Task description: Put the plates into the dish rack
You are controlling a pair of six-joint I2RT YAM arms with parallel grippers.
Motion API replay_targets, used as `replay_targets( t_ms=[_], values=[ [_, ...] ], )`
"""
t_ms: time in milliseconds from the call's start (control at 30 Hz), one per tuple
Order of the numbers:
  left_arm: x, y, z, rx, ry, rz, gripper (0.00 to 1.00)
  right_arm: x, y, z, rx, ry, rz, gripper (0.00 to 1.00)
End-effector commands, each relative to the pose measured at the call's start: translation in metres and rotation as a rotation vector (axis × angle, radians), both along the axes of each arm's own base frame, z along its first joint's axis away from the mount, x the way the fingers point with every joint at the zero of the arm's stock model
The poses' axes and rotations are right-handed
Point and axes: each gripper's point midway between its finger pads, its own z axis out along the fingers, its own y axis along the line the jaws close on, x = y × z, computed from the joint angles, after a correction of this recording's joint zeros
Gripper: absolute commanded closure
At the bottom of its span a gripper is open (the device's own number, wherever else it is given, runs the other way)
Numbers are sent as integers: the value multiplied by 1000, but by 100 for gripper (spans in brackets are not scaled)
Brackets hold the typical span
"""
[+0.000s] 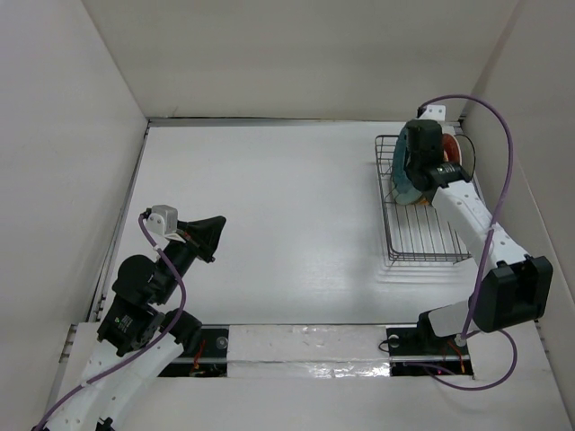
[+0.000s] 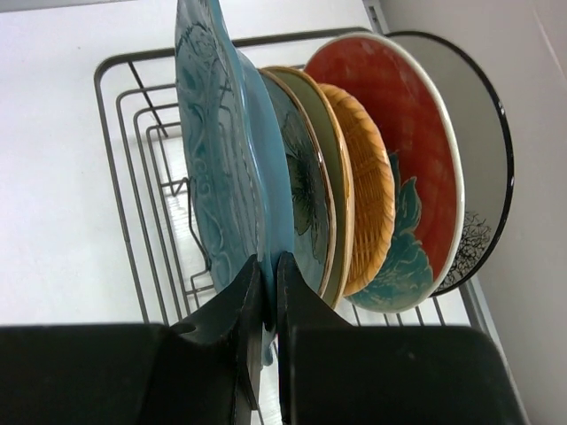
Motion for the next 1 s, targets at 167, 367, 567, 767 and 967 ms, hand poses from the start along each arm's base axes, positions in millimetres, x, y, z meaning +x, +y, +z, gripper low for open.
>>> replay_targets(
  t_ms=[167, 367, 567, 767, 967],
  values=[
    [1, -1, 16, -17, -45, -5, 100, 12, 4, 4, 98, -136, -33, 100],
    [2, 0, 15, -14, -39, 8, 100, 13, 22, -17, 133, -103, 12, 96],
    [8, 1, 10, -1, -18, 26, 64, 5, 36, -5, 164, -150, 14, 34],
    [8, 4, 12, 0, -29, 42, 47, -20, 59, 48, 206, -286, 62, 1],
    [11, 9, 14, 9, -22, 75, 37, -83, 118, 124, 363, -506, 362, 1]
  ],
)
